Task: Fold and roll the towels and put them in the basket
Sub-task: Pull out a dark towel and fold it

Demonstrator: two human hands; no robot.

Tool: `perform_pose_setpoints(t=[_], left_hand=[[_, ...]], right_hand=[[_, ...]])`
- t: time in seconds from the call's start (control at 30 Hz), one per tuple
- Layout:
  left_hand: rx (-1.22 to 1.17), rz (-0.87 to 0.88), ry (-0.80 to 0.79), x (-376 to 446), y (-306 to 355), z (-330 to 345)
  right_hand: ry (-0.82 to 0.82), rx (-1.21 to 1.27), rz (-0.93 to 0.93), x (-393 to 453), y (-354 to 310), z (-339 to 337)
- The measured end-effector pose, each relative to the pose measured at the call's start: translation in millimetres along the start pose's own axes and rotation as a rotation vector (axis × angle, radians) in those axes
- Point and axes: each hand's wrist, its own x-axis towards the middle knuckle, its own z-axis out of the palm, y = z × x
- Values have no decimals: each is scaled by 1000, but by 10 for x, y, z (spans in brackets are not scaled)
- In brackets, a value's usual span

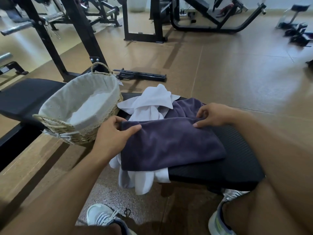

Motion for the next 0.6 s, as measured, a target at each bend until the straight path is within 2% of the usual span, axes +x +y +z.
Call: perform_pose_setpoints(t=[0.17,0.23,0.33,0.4,0.6], left_hand=[[-19,17,-11,91,-82,-38],[-6,-4,-29,125,-130,-69],[-91,-123,-78,180,-188,-118],[-192,-208,-104,191,-160,-115],[-377,-303,-190,90,9,-42]], right_hand=[[-55,11,4,42,27,-14],[-49,102,-6,-13,61,-49],[-42,376,3,-169,138,-151],[-47,473,21,-268,159,-209],[36,520,86,-354,87,-121]])
